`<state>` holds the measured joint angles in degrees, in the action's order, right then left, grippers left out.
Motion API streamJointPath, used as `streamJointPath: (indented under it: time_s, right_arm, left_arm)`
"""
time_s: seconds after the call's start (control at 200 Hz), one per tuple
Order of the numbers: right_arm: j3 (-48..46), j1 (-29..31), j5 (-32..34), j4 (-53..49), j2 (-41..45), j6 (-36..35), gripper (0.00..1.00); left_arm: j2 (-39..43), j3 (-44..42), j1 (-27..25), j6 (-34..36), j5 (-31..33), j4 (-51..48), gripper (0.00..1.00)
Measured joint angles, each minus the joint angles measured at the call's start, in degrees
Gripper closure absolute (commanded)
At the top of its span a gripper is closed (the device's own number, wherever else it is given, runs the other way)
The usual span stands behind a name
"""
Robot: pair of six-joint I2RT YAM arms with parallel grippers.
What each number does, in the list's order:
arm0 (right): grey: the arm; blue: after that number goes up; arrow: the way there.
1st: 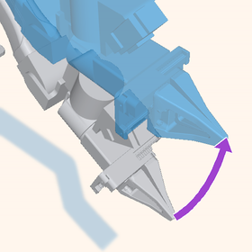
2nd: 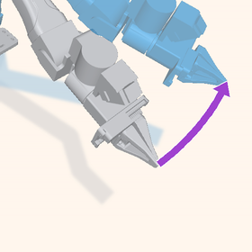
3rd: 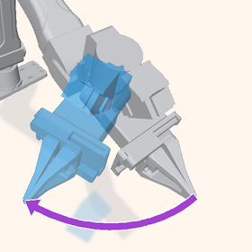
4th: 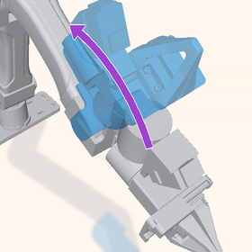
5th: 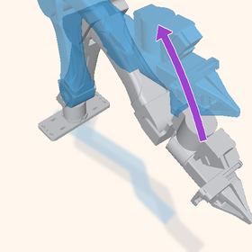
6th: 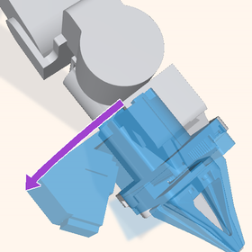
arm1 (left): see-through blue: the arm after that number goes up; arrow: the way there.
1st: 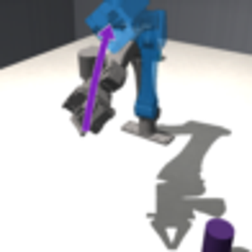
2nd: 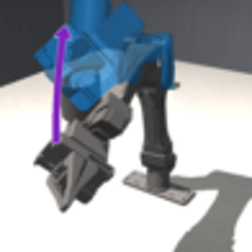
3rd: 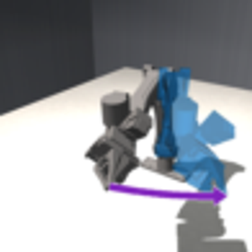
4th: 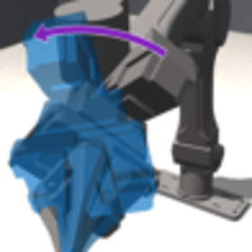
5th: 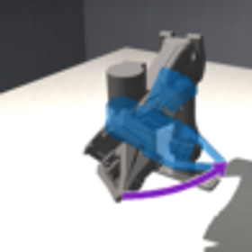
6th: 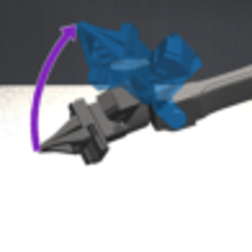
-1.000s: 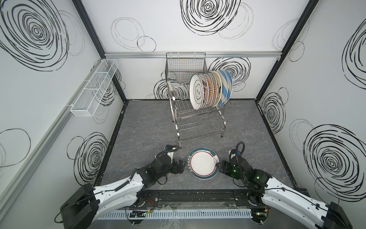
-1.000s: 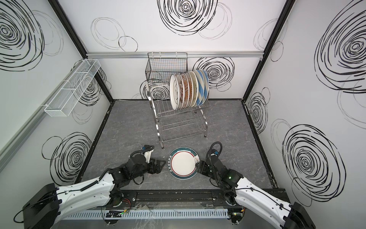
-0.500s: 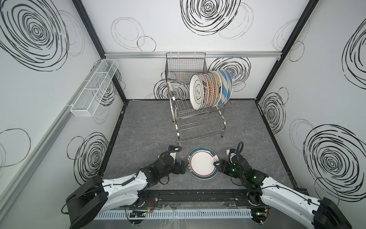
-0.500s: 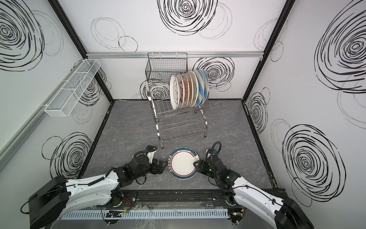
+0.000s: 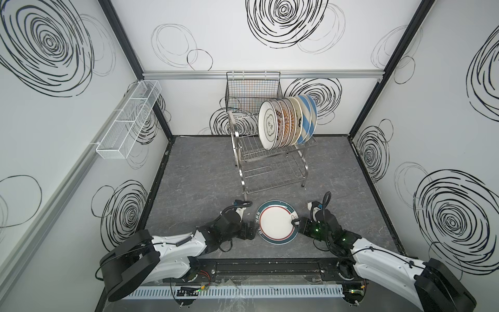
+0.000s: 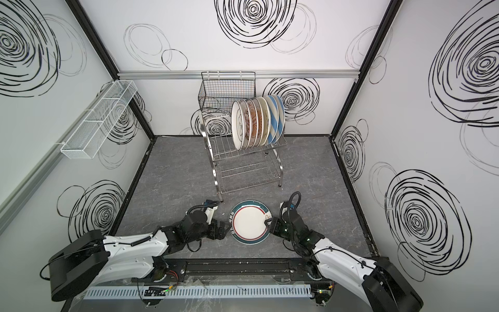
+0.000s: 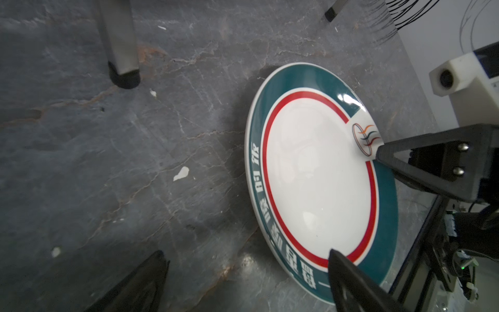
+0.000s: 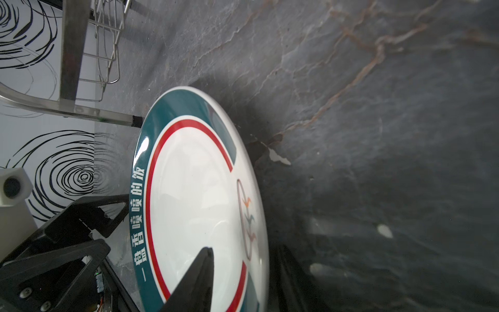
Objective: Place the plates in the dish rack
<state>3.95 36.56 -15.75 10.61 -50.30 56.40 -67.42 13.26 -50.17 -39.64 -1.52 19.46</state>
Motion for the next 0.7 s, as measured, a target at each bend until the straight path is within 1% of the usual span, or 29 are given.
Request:
streamJointPath:
  time_s: [0.1, 0.165, 0.305, 0.405, 0.43, 0.49, 0.57, 0.7]
  right_arm:
    - [-0.04, -0.22, -0.44, 1.44, -1.33, -0.13, 0.65]
    - [-0.04, -0.33, -0.74, 2.16, -2.14, -0.22, 0.71]
    - [0.35, -1.11, -1.16, 1.92, -3.08, -0.52, 0.78]
    - [0.7, -1.79, -1.57, 0.74, -2.8, -0.79, 0.87]
    - [0.79, -1.95, -1.77, 0.31, -2.43, -0.59, 0.9]
    - [0.83, -2.25, -2.38, -0.04, -1.05, 0.0, 0.92]
    - [1.25, -2.8, -2.99, -0.48, 1.77, 0.13, 1.0]
    - [2.08, -3.98, -2.56, -6.67, 6.86, -1.46, 1.0]
  left_arm:
    - [-1.51, 0.72, -0.37, 0.26, -0.42, 0.92, 0.04]
    - [-2.36, 1.14, -0.94, 0.48, -0.76, 1.38, 0.04]
    - [-3.89, 2.29, -3.06, 0.85, -0.98, 1.79, 0.04]
    - [-4.55, 2.82, -4.7, 0.9, -0.92, 2.08, 0.04]
    - [-4.66, 2.99, -5.11, 0.9, -0.92, 2.08, 0.04]
    - [-4.7, 3.23, -5.86, 0.9, -0.81, 2.16, 0.04]
    - [-4.66, 3.37, -6.51, 0.87, -0.59, 2.19, 0.04]
    - [-3.3, 3.37, -6.71, 0.39, 0.31, 1.33, 0.04]
